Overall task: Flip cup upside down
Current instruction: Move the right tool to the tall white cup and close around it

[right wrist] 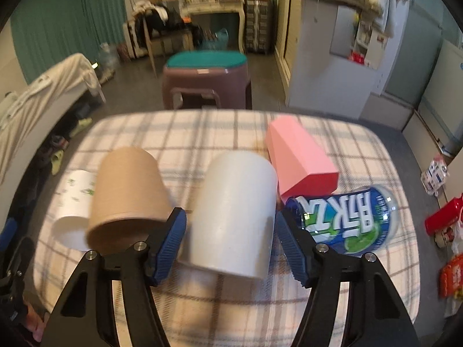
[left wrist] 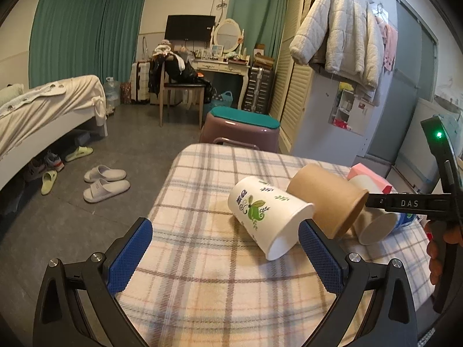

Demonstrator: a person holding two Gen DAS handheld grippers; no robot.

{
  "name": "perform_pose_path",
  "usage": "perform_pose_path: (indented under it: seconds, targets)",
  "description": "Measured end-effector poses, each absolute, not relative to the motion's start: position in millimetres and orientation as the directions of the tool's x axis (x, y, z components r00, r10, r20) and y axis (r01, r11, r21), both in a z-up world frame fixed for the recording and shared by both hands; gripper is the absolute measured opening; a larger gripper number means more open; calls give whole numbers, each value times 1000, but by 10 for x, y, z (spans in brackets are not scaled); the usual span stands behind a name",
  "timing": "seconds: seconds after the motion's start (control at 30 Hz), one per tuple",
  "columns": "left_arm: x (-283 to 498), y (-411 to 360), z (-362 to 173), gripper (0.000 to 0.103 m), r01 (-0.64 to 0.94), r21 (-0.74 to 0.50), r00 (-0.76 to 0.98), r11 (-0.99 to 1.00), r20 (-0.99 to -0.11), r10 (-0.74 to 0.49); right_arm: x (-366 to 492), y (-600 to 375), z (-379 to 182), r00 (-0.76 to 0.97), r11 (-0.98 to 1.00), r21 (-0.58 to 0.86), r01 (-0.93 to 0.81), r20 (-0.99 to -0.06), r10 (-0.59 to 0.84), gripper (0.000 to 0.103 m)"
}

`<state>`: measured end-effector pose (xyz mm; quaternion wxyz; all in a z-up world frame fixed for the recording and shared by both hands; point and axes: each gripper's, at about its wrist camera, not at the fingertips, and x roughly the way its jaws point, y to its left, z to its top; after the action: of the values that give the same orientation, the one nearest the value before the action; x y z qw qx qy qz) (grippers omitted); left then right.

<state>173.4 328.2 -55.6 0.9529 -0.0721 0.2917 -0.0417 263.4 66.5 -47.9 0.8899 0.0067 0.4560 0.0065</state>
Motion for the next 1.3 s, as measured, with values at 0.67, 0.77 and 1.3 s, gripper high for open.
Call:
perform_pose_path:
  seconds: [0.67, 0.77, 1.3]
  targets:
    - [1792, 3326, -632, 103, 21, -173, 813, 985, -570, -117, 2721, 749, -651, 507, 1000, -26, 0, -862, -23, 74]
    - [1750, 3318, -579, 103, 18, -170, 817, 985, -566, -113, 2641, 769, -585, 530, 1000, -16, -9, -848, -9, 73]
    - [1317, 3057, -273, 103, 59, -139, 838, 989, -532, -125, 1577, 938, -466, 566, 995, -31, -98, -824, 31, 71]
